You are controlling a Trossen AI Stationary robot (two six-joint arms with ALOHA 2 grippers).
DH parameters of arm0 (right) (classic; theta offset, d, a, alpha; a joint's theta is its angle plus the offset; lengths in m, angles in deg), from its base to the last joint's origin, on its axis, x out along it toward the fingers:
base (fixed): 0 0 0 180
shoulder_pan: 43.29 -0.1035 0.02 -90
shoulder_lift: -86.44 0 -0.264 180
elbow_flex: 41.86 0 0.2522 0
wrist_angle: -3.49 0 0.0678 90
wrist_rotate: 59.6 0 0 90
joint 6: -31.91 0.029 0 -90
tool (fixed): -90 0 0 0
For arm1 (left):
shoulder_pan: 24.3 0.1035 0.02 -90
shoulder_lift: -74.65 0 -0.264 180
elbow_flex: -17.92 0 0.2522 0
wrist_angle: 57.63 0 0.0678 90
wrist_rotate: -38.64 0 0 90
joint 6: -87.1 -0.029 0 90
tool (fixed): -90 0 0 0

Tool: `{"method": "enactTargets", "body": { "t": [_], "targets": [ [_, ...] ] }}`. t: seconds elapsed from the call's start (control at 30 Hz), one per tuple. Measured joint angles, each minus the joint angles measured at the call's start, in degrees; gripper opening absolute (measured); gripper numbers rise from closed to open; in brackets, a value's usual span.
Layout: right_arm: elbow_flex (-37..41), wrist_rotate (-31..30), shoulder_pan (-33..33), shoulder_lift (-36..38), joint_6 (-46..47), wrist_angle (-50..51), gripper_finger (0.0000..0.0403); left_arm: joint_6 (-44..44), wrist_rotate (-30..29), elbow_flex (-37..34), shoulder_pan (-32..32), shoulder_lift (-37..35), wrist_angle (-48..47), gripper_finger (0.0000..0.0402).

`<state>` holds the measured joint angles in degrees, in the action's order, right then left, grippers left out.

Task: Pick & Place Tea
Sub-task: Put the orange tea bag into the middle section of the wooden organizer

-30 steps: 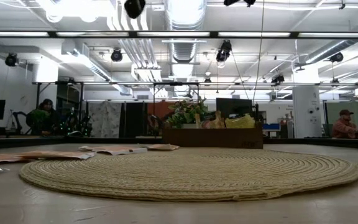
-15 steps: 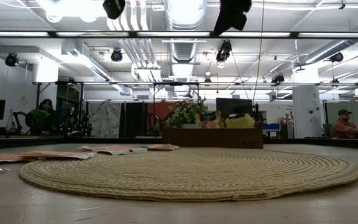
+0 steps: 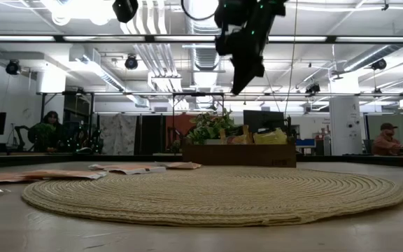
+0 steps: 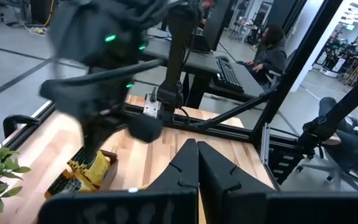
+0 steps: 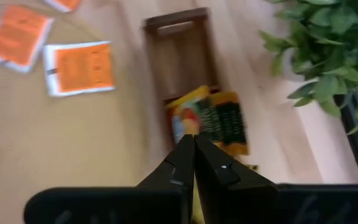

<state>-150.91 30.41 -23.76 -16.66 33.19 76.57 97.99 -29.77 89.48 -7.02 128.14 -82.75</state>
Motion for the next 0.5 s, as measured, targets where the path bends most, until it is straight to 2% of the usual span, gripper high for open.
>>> {"method": "enactTargets", "body": {
  "t": [0.3,0.43,0.5],
  "targets": [
    [0.15,0.63,5.13,-4.98,-2.26,-2.36,0.0008,0.47,-0.02,0.00,0.00,-0.17,-0.02,0.0000],
    [0.15,6.88,6.36,-6.33,-4.02,-2.64,0.0008,0.59,-0.02,0.00,0.00,-0.19,-0.15,0.0000],
    [0.17,7.92,6.61,-7.10,-4.10,-2.64,0.0008,0.57,-0.02,0.00,0.00,-0.19,-0.17,0.0000]
  ]
}}
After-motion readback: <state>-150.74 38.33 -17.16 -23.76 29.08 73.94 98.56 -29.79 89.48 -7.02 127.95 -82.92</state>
